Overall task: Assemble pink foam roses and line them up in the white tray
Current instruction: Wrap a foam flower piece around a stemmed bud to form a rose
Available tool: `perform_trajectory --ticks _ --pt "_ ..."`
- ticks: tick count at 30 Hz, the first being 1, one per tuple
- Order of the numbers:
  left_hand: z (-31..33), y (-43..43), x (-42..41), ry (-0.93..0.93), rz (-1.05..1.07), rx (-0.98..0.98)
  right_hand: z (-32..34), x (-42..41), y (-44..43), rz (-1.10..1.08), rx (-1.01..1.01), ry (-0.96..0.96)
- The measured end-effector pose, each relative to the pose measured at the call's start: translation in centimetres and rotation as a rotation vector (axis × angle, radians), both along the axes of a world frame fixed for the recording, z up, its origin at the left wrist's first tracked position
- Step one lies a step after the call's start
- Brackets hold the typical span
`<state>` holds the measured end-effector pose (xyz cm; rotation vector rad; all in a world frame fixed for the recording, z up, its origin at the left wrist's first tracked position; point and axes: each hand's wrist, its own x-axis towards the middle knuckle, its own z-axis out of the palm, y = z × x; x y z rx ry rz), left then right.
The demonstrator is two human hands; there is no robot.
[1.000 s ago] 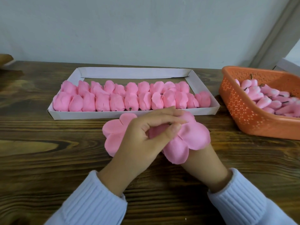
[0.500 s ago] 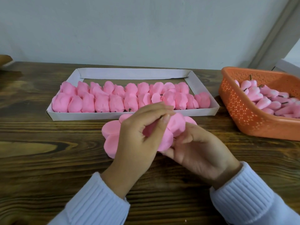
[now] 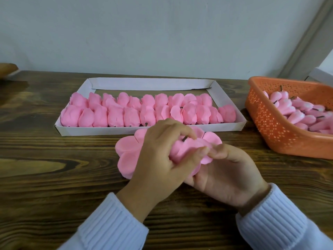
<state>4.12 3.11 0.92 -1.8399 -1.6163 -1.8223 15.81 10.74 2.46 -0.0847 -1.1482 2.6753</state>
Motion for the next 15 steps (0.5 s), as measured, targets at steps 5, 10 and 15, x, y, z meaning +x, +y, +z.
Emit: perform_trajectory --ticks 5,10,15 --pt "0.0 -0.2 -0.1 -0.034 -0.014 -0.086 -0.8 0.0 0.3 0.068 -0.039 -0.037" --pt "-0.5 -0.3 0.0 -0.075 0.005 -0.159 -0.9 0.0 0.4 0.037 -0.033 -0.041" --pt "-0.6 -0.2 0.0 -0.125 0.058 -0.12 -0.7 0.3 0.9 -0.015 -0.001 -0.019"
